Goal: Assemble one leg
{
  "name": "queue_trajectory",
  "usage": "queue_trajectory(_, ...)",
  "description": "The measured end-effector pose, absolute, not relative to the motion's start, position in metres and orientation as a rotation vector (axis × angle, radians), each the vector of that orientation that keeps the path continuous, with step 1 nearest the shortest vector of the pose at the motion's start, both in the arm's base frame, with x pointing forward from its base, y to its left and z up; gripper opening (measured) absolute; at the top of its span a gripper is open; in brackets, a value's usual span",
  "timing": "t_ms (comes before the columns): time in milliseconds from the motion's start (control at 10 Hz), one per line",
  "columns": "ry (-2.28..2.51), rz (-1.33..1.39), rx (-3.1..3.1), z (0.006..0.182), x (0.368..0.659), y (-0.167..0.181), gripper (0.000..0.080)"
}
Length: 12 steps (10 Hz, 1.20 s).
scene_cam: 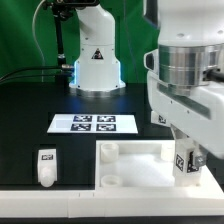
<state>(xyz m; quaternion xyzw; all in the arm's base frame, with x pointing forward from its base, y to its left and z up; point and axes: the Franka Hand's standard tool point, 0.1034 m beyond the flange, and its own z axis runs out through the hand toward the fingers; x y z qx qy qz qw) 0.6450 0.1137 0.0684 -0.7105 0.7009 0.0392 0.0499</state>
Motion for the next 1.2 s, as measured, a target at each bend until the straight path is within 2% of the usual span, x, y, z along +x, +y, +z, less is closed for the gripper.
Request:
queue_trajectory(300,2.409,0.126,-1.808,0.068,0.644,0.114,0.0288)
queue_trajectory(500,2.408,0.126,-1.811,0.068,0.644,0.114,0.0288)
queue_trajectory(600,2.408,0.127,-1.812,0.067,0.644,0.114,0.0387)
queue_trajectory(700,2.403,0.125,-1.815,0.069,0.644,0.115,0.0525)
queue_trajectory(800,2.370,0.119,-1.835,0.080,0.646,0.119,0.0609)
queue_trajectory(1000,2.324,0.124,-1.855,0.106,0.642,0.125,0.0640)
queue_trajectory(1200,2.319,0.134,-1.871,0.104,0.642,0.125,0.0648)
